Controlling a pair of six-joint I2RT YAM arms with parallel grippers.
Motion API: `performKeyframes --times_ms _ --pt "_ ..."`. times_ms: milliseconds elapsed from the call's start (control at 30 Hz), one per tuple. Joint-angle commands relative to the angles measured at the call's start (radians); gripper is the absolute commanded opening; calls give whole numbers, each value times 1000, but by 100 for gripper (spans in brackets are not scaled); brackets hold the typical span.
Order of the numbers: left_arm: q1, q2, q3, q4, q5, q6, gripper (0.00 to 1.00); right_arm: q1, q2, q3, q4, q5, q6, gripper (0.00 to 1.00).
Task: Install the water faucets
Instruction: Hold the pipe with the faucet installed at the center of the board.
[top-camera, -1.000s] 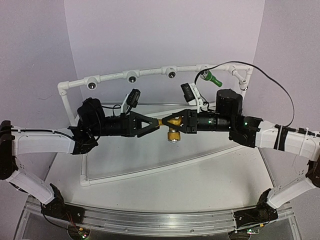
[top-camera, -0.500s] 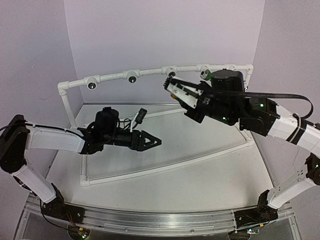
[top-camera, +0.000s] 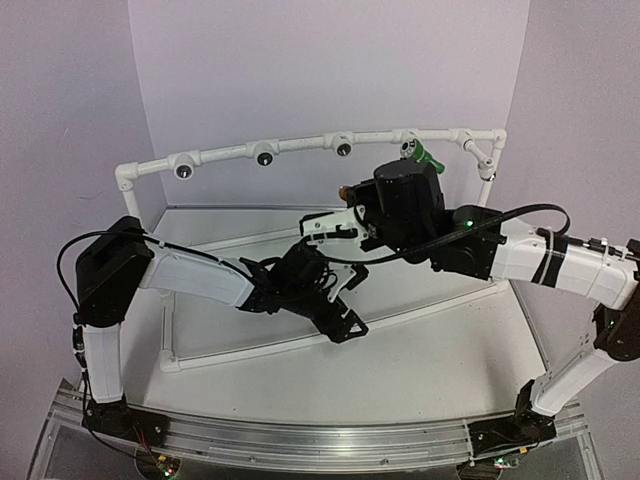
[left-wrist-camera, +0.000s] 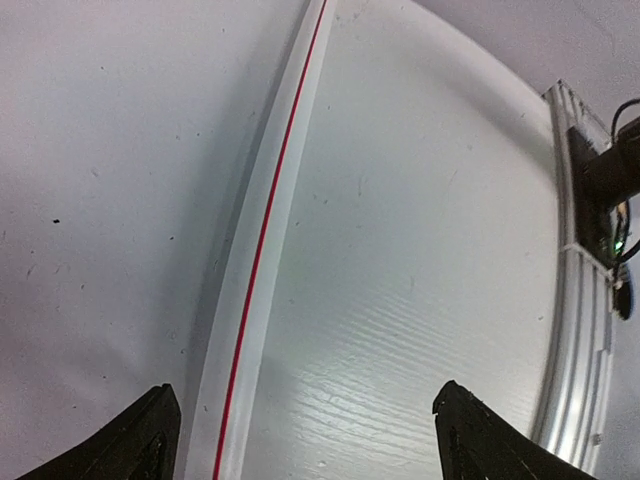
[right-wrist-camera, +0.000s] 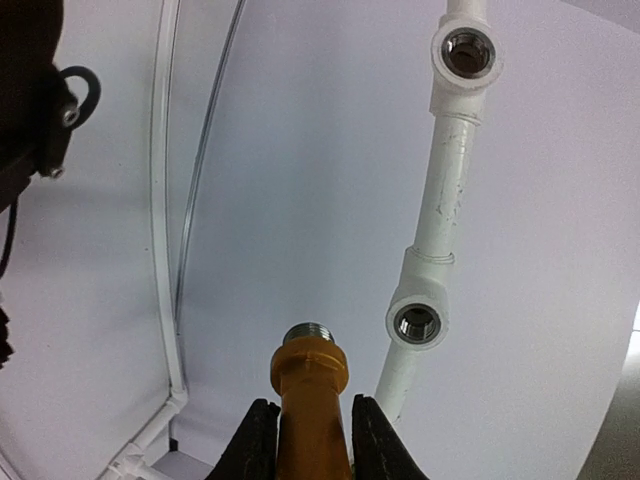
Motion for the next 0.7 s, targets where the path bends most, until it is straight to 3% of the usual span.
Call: performKeyframes --times_ms 0,200,400,667 --pt "-16 66 80 -97 -73 160 91 -1 -16 -90 332 46 -276 0" --pt "-29 150 108 -137 -72 255 85 -20 1 -65 359 46 -356 0" --pt "-43 199 108 -156 -98 264 65 -40 18 -87 445 24 -435 0" --pt "-45 211 78 -155 -115 269 28 -94 71 -60 527 15 -493 0"
